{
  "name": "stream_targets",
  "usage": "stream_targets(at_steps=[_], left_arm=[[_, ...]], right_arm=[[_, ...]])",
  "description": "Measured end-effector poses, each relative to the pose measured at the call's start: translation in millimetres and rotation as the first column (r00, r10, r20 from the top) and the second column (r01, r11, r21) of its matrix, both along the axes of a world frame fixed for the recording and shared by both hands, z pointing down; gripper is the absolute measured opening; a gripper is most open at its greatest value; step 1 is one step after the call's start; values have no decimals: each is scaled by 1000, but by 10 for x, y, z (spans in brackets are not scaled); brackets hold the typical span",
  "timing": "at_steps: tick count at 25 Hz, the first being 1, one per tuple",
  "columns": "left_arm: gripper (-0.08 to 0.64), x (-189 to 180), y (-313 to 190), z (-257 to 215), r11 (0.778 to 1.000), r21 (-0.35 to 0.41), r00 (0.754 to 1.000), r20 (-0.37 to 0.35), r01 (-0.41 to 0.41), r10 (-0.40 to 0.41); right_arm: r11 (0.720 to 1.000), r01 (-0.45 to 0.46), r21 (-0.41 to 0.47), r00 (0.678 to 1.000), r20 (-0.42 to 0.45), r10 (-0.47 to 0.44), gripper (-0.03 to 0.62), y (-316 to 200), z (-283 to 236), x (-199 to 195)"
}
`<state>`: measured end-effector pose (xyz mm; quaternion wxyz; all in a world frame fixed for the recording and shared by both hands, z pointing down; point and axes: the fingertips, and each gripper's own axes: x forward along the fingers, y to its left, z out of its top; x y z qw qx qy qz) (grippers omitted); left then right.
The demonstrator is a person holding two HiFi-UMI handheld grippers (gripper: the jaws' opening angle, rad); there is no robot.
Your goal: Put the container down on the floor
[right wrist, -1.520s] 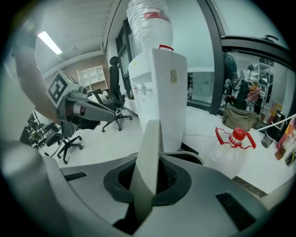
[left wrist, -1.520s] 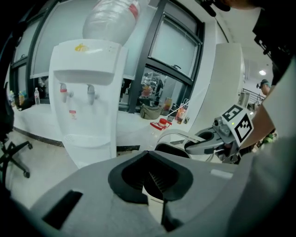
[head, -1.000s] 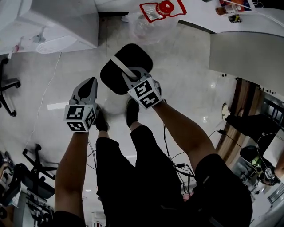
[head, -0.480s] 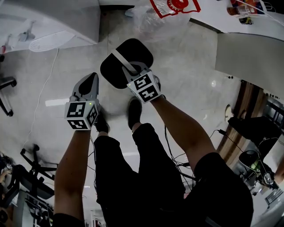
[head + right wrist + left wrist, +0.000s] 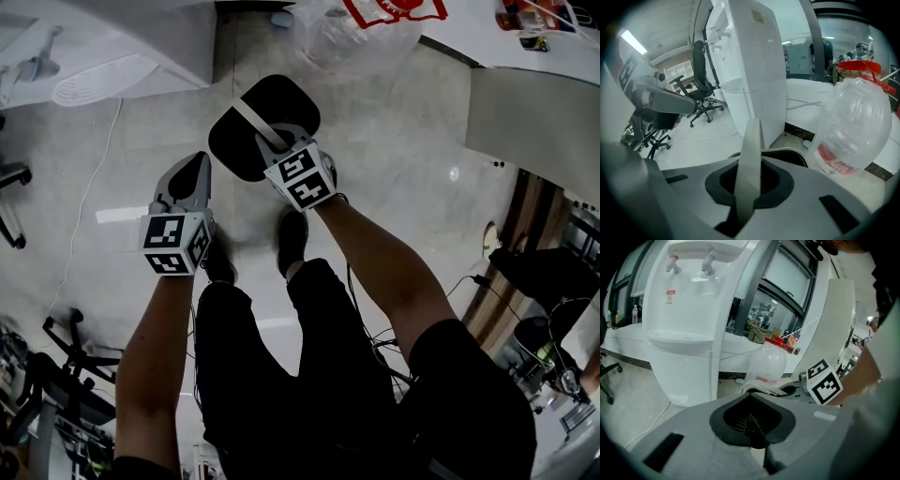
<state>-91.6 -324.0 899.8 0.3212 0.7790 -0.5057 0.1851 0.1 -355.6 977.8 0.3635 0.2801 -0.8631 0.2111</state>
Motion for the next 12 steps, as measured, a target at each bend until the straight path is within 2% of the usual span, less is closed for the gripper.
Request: stream_targets(at_steps=[5,12], left_arm=[[6,-32,18,80,1000,1,1000,-3,-2,2],[6,-10,144,89,1000,-28,1000,-13,3,-3]], right_arm=[[1000,-10,23,1000,-4,10,26,-34,46,-27],[1000,-9,-29,1000,-13,8,28,4,72,-49]])
